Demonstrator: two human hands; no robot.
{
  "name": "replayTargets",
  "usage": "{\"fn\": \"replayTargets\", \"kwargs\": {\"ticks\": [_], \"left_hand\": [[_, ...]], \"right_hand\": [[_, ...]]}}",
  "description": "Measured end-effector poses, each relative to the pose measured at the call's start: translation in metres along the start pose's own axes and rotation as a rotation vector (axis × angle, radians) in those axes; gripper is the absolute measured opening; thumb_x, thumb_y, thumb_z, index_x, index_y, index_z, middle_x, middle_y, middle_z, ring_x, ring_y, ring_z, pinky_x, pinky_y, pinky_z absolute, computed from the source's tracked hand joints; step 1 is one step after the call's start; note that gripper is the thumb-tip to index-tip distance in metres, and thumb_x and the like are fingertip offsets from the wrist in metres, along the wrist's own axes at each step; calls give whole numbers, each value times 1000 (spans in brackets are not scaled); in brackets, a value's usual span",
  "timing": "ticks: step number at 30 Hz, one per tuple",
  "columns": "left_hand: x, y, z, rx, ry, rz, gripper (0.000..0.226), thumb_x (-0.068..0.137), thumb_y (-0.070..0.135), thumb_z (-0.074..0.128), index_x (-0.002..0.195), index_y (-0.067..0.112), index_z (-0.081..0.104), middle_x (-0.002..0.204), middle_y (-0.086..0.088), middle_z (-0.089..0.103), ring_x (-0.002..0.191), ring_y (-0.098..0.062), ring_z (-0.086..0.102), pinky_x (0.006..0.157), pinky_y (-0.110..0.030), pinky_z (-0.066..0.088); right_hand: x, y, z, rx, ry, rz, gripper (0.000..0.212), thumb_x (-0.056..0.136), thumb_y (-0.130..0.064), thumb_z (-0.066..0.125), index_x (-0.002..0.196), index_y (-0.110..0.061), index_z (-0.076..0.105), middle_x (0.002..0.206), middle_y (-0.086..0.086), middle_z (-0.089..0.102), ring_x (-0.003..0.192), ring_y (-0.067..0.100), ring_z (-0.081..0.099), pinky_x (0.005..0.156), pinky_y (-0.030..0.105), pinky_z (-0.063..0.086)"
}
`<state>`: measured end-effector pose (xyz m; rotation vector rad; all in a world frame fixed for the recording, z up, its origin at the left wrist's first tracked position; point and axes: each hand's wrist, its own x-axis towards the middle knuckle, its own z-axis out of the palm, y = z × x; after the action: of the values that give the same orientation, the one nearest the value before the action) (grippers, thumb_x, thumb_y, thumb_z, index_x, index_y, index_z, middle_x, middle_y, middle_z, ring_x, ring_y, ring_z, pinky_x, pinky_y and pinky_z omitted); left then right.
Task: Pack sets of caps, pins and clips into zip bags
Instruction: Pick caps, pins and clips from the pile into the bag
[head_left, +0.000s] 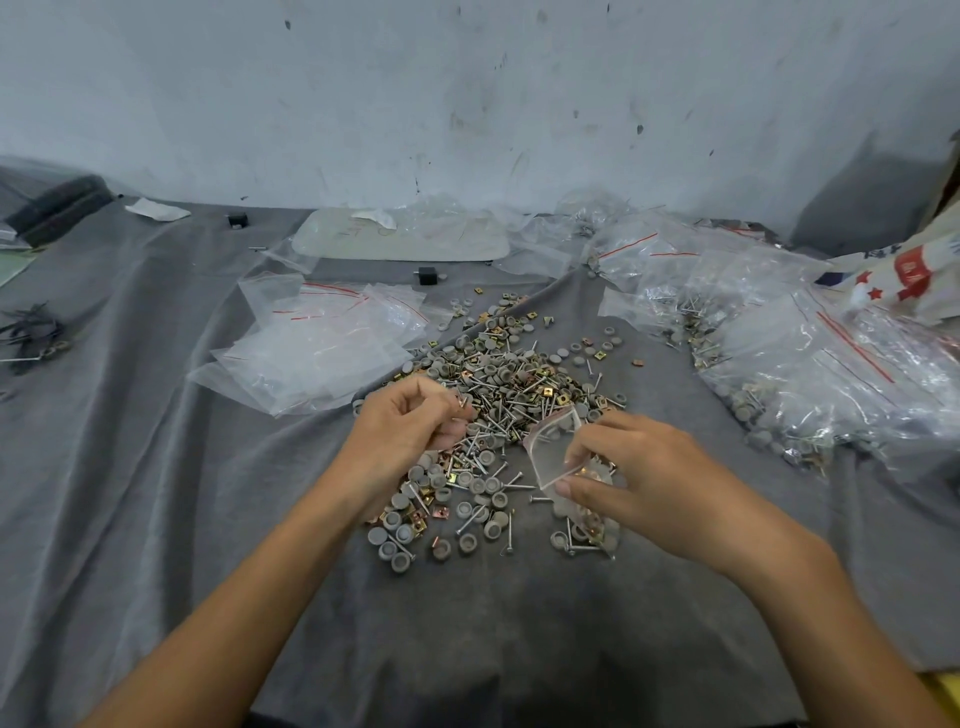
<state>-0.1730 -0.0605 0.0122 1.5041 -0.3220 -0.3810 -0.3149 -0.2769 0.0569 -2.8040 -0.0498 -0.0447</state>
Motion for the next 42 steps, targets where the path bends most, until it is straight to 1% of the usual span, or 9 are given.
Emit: {"fn": "replayTargets", "kwargs": {"ticks": [4,12,15,17,22,28,30,35,42], "left_hand": [[2,1,0,-168,39,-33,12,94,2,64,83,5,64,94,-14,77,81,-14,74,68,-21,59],[5,-1,0,-187,48,-49,15,92,-3,63,81,6,61,91,-16,77,70,-11,72,61,-19,58],[6,-2,0,-183,40,-53,12,91,-2,67,93,9,62,89,-15,77,69,-13,72,62,-20,58],[7,-3,-1,-163,3,-62,24,91,-1,67,109,15,65,90,-13,77,72,-13,71,66,-20,58],[4,-1,2,-53,-102,-48,21,95,4,65,103,17,78,90,-5,75,76,-11,67,71,-21,56],[-7,17,16,242,-214,79,15,103,15,55,101,21,68,76,10,65,65,-2,57,62,-16,47],[-11,25,23,298,-258,120,15,105,21,51,96,21,63,72,11,56,64,-5,51,62,-21,45],[-15,36,37,484,-340,183,18,104,34,53,93,21,60,65,14,50,57,-5,42,54,-21,37],[-18,39,47,791,-373,274,8,102,31,58,94,32,60,74,16,58,64,2,51,59,-22,34]], "right_hand": [[0,0,1,3,2,1,17,90,-61,57,96,-44,56,105,-22,54,103,1,51,91,34,46],[0,1,1,8,5,-3,17,90,-61,57,94,-45,54,104,-22,55,102,1,52,91,34,47],[0,2,1,9,8,-2,18,90,-61,57,96,-44,55,103,-21,55,102,1,52,91,33,47],[0,2,1,8,8,-8,16,91,-59,58,95,-44,54,105,-21,55,102,1,51,91,32,45],[0,1,1,3,7,-15,16,91,-59,58,96,-44,55,106,-22,55,103,1,50,89,31,45],[2,2,4,-6,1,-27,18,88,-64,54,93,-47,52,99,-30,48,97,-5,45,79,24,36],[3,1,5,-7,6,-35,20,86,-66,52,93,-47,52,97,-32,47,96,-6,44,77,22,33],[2,1,5,-13,14,-45,20,87,-65,55,94,-46,54,94,-33,45,96,-4,43,80,25,35],[2,2,5,-26,28,-49,23,90,-61,59,100,-40,59,96,-28,45,95,-1,44,78,25,34]]}}
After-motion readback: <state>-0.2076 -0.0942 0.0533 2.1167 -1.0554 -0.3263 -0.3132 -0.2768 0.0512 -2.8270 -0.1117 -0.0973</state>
